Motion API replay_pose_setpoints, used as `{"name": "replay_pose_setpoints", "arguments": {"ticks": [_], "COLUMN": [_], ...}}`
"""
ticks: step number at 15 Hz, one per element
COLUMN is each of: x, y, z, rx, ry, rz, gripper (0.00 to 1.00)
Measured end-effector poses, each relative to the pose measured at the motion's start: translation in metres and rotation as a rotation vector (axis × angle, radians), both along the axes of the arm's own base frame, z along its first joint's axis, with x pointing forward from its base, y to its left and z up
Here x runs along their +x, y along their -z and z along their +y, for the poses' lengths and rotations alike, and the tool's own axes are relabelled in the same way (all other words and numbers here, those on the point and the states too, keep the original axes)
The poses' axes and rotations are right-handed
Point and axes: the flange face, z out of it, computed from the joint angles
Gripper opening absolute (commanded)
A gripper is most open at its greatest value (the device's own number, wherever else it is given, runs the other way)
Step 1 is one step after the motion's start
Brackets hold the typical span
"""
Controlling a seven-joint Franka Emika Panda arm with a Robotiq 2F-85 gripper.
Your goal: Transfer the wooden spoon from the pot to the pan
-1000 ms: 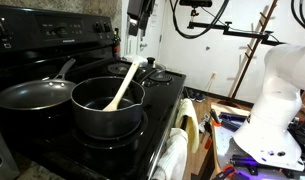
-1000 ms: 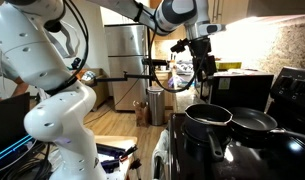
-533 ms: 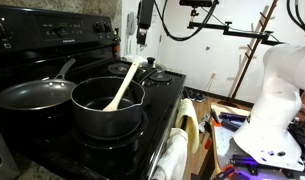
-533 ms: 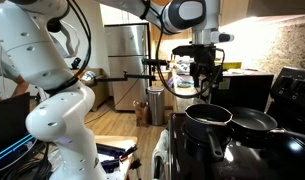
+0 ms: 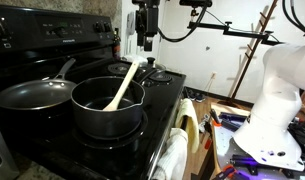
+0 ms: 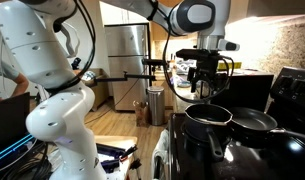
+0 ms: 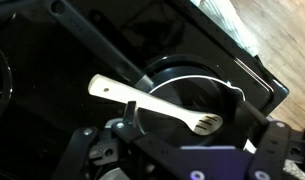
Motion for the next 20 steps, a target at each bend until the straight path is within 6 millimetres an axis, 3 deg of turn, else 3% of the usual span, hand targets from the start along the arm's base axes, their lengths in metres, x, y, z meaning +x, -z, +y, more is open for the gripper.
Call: {"name": "replay_pose_setpoints", "arguments": {"ticks": [10,20], "x": [0.021,0.043], "y": [0.022,0.061], "z": [-0.009,-0.007], "rx": [-0.009,-0.117], "ry": [-0.388,-0.536], "rz": [0.045,0.082], "gripper": [1.0,1.0]}}
